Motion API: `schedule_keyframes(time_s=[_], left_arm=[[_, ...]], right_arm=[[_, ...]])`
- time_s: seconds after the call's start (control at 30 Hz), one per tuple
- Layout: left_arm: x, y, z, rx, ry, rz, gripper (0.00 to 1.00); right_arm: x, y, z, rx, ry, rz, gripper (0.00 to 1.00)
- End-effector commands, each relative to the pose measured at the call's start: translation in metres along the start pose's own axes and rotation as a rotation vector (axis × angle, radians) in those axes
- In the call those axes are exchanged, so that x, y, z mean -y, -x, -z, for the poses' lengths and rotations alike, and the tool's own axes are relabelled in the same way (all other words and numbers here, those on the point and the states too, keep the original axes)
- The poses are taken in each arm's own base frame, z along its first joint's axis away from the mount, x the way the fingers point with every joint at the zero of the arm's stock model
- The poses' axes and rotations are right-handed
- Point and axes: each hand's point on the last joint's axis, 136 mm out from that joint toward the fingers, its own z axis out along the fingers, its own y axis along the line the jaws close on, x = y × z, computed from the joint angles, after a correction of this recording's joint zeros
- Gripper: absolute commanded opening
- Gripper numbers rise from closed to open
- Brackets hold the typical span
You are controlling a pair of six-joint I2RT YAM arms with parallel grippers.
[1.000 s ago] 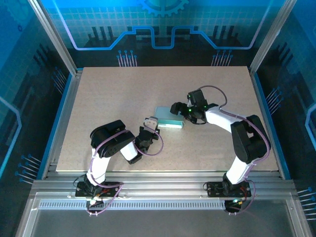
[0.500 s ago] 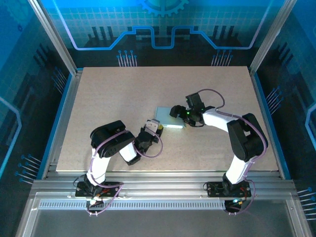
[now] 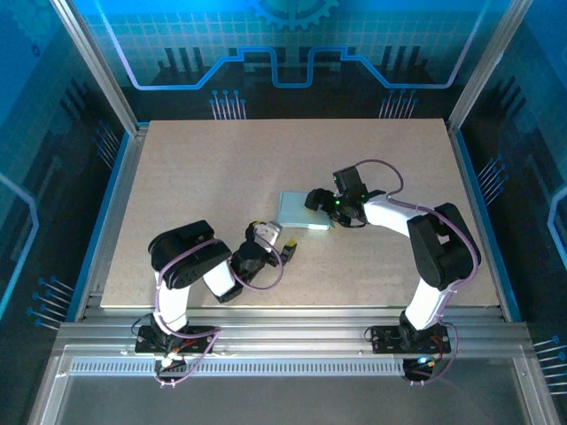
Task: Fold the paper box
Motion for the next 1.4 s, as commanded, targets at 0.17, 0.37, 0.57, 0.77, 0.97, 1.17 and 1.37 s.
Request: schedule_keyframes(time_s=[0.17, 0.37, 0.57, 0.77, 0.97, 1.17, 1.37], left_arm=[[0.003, -0.001, 0.043, -0.014, -0.094, 0.042, 0.99], [0.007, 0.02, 0.062, -0.039, -0.142, 0.105, 0.99], [0.003, 0.07, 0.062, -0.133, -0.125, 0.125, 0.99], [-0.025, 0.101, 0.041, -0.305, -0.098, 0.364, 0.99], [-0.037, 0.097, 0.006, -0.542, -0.102, 0.578, 0.97], [-0.037, 0.078, -0.031, -0.646, -0.117, 0.653, 0.86], [-0.035, 0.062, -0.055, -0.676, -0.138, 0.667, 0.7]], right_arm=[[0.001, -0.001, -0.002, -0.004, -0.035, 0.011, 0.91], [0.002, -0.001, 0.0, -0.004, -0.037, 0.016, 0.91], [0.002, -0.002, 0.002, 0.001, -0.034, 0.032, 0.91], [-0.004, -0.002, 0.005, 0.008, 0.005, 0.061, 0.9], [-0.011, -0.003, 0.009, 0.009, 0.052, 0.088, 0.89], [-0.018, -0.001, 0.014, 0.012, 0.131, 0.064, 0.89], [-0.011, 0.0, 0.014, 0.0, 0.167, 0.019, 0.89]])
